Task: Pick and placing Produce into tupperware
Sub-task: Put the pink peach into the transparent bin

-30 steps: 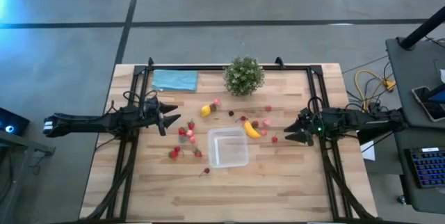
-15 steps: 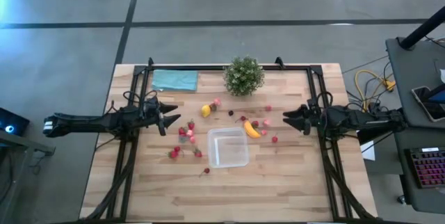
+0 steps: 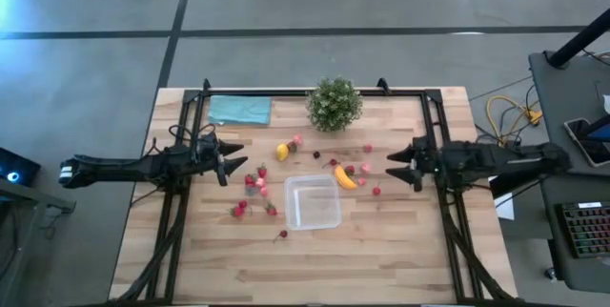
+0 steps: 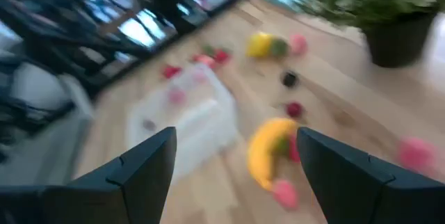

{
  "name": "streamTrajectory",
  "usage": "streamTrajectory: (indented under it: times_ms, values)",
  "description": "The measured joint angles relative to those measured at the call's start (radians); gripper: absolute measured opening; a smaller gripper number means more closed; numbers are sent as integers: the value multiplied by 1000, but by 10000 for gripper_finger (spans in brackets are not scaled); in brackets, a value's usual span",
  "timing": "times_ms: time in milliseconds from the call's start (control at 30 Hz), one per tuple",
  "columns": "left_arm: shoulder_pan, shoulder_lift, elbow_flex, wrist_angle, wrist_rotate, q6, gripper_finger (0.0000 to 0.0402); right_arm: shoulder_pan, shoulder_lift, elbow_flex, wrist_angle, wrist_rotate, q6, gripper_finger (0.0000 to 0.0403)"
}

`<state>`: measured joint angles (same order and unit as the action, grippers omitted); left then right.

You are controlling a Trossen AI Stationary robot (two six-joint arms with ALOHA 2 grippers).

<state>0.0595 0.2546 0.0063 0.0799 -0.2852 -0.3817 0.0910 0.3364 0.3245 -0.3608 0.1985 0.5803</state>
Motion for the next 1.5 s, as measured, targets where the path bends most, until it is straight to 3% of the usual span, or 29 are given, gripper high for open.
streamTrajectory:
  times_ms: [167, 267, 367, 533, 600, 700, 867, 1067, 1500]
  values:
    - [0, 0, 0, 0, 0, 0, 233, -16, 302, 217, -204, 159, 86, 288]
    - [0, 0, 0, 0, 0, 0, 233, -92, 498, 345, -369, 206, 216, 288]
    - [0, 0, 0, 0, 0, 0, 233, -206, 682, 441, -451, 146, 272, 288]
    - [0, 0, 0, 0, 0, 0, 233, -408, 953, 539, -391, -57, 258, 288]
    - [0, 0, 0, 0, 0, 0, 233, -460, 1042, 582, -375, -119, 227, 287]
    - [0, 0, 0, 0, 0, 0, 233, -482, 1144, 654, -416, -127, 178, 287]
    - [0, 0, 0, 0, 0, 0, 233, -481, 1254, 741, -513, -122, 103, 286]
    - [0, 0, 0, 0, 0, 0, 233, -528, 1332, 737, -515, -119, 8, 286]
    - [0, 0, 0, 0, 0, 0, 233, -560, 1347, 652, -413, -172, -126, 286]
